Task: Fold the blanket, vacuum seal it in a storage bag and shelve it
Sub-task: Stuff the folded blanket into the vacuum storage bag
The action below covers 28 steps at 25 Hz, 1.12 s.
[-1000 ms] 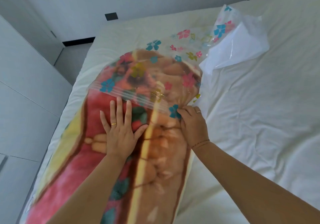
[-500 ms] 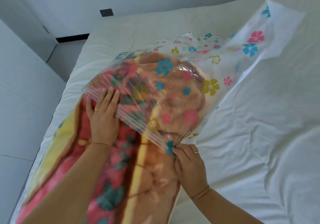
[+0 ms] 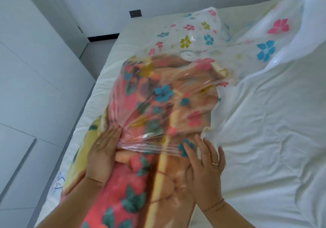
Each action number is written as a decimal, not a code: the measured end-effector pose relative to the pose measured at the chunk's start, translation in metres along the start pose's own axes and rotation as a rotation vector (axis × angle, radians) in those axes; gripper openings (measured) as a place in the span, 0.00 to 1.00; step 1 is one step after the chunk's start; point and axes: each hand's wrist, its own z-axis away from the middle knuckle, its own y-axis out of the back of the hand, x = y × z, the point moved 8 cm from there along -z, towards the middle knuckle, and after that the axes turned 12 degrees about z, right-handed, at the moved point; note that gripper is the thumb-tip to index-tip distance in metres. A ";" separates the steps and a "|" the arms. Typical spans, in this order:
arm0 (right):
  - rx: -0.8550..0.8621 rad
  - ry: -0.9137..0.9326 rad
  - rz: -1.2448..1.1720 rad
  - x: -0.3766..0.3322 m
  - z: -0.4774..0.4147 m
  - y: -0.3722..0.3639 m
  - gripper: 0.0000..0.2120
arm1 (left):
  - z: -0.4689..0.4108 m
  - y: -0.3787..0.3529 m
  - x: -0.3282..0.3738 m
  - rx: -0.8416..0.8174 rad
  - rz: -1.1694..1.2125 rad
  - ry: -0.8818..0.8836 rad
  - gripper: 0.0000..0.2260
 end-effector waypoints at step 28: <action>-0.206 0.180 0.347 0.023 -0.069 -0.020 0.26 | 0.035 -0.049 0.179 -0.053 0.407 0.078 0.17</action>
